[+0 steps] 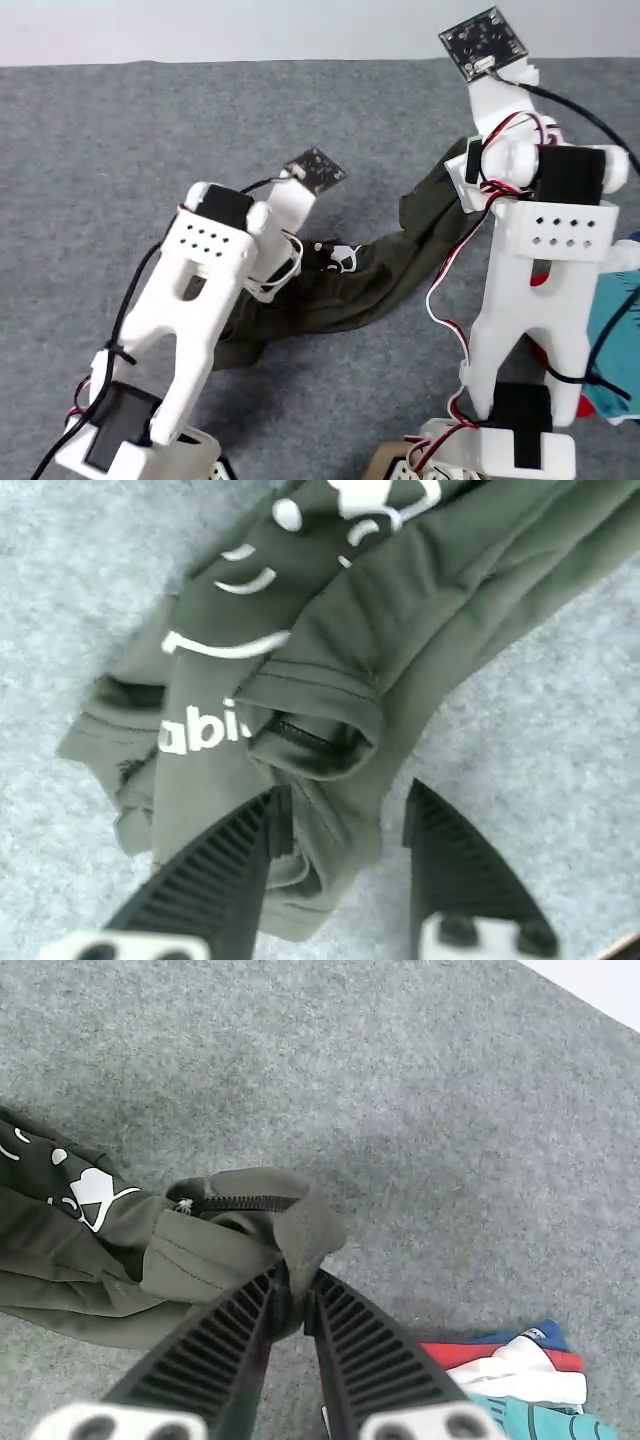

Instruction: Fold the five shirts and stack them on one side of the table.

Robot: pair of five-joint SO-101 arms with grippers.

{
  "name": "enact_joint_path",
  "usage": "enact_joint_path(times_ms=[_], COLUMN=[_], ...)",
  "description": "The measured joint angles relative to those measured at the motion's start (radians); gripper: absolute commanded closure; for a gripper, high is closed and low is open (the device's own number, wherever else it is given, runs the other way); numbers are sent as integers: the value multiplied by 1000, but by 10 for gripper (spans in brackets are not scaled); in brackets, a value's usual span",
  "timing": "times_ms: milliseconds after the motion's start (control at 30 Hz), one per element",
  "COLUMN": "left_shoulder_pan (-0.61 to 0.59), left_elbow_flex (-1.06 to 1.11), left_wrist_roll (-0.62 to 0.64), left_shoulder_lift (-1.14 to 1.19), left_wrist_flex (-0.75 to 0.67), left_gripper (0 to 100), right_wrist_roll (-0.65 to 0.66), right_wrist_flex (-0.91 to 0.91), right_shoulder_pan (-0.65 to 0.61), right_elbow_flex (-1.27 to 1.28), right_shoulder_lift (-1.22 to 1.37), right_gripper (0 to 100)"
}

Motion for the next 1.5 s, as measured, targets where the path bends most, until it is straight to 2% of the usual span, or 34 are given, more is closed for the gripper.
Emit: enact_joint_path(times_ms=[267, 567, 900, 1267, 1500], left_shoulder_pan=[54, 49, -46, -48, -110], left_elbow_flex=[72, 72, 72, -51, -373], left_wrist_roll=[0, -31, -129, -196, -207], left_shoulder_lift=[51, 210, 244, 244, 245], left_wrist_flex=[-130, -256, -276, -92, 133], left_gripper=[810, 814, 976, 997, 998], right_wrist_roll=[-25, -28, -28, -28, -28], right_wrist_flex=[0, 0, 0, 0, 0], right_shoulder_pan=[0, -2, -2, -2, -2], right_elbow_flex=[0, 0, 0, 0, 0], right_shoulder_lift=[-41, -49, -49, -49, -54], right_gripper=[988, 988, 988, 988, 989])
